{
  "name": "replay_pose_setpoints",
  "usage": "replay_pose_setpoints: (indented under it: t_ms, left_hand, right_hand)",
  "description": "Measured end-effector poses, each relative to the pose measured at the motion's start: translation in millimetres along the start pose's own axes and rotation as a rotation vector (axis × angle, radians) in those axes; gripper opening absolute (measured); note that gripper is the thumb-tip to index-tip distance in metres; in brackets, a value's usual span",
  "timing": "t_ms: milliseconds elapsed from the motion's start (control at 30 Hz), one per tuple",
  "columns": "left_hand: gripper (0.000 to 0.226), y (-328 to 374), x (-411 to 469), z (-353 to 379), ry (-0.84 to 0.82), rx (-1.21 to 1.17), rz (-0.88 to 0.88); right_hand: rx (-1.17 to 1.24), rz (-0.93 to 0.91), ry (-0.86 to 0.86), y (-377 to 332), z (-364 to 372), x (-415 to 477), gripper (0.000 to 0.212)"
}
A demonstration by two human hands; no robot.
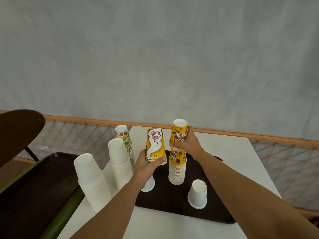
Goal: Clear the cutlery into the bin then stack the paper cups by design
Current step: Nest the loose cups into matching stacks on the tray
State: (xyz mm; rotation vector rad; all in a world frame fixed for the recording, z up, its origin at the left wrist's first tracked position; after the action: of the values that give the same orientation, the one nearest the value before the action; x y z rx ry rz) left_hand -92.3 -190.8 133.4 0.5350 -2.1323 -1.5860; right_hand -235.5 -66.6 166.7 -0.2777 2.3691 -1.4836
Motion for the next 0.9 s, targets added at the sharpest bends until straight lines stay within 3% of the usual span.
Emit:
replay_pose_setpoints:
  t_ms: [300,500,667,900]
  left_hand:
    - [0.067,4,5,9,0.018,-0.010,0.006]
    - [0.066,28,17,19,0.023,-0.073,0.073]
    - [0.065,53,30,28,0.002,-0.084,0.170]
    - [0.070,73,46,43,-0.034,-0.068,0.266]
  right_hand:
    - [-0.083,-0.020,-0.003,0,0,-2,0.075]
    - [0.032,-0.212,0.047,-33,-17,-11,0.048]
    - [-0.002,-0.195,-0.115,-56,-16,-14,0.060]
    - [0.041,-0.161,-0.148,-61,-25,-6,0.072]
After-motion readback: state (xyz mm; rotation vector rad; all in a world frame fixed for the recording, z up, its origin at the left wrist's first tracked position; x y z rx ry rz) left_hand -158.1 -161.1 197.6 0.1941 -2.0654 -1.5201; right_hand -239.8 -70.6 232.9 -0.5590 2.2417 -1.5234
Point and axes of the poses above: each hand's wrist, its own x-axis towards the middle knuckle, its own z-axis out of the palm, y = z × x, the point moved 5 cm from there along x, towards the middle knuckle, and after that the axes turned 14 degrees about z, right-handed, at the moved point
